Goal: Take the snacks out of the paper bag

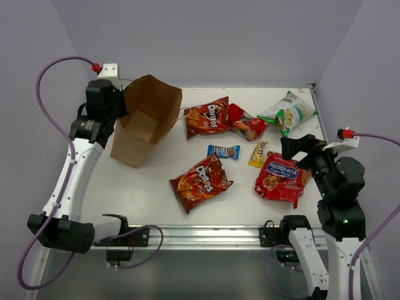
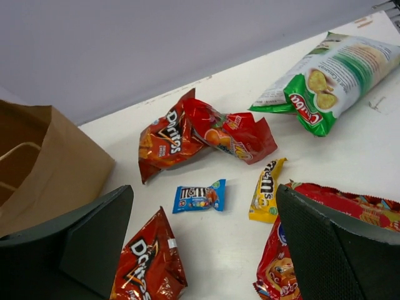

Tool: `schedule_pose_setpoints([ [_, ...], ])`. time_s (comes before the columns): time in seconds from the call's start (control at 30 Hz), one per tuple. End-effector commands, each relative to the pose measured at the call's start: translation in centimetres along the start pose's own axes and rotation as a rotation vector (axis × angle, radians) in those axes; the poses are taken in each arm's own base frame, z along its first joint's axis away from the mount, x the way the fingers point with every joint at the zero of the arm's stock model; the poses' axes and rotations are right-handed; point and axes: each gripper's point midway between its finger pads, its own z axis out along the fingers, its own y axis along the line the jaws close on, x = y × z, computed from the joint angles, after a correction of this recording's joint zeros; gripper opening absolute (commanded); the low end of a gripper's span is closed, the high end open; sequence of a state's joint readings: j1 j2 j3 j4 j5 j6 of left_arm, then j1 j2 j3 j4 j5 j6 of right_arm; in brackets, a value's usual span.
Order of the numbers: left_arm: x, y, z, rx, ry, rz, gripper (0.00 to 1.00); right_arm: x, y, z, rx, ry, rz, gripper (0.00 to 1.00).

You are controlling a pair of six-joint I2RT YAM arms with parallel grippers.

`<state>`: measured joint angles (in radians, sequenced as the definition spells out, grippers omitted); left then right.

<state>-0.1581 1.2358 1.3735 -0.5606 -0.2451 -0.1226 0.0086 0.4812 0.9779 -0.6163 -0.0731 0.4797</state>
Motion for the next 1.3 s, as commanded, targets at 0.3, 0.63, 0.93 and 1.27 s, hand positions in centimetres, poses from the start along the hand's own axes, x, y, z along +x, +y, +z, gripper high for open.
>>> schedule_pose_setpoints([
  [0.3, -0.5, 1.4, 0.1, 0.079, 0.044, -0.19, 0.0, 0.7, 2.3, -0.4, -0.15, 0.034, -0.089, 0.99],
  [0.63, 0.2, 3.6, 0.0, 0.054, 0.068, -0.228, 0.41, 1.5, 2.6, -0.2, -0.186, 0.054, -0.102, 0.99],
  [0.93, -0.4, 4.1, -1.6, 0.041, 0.048, -0.193, 0.87, 1.8, 2.8, -0.2, -0.199, 0.07, -0.105, 0.99],
  [1.27, -0.3, 4.2, -3.9, 0.051, 0.031, -0.156, 1.0, -0.2, 3.7, -1.0, -0.198, 0.045, -0.112, 0.99],
])
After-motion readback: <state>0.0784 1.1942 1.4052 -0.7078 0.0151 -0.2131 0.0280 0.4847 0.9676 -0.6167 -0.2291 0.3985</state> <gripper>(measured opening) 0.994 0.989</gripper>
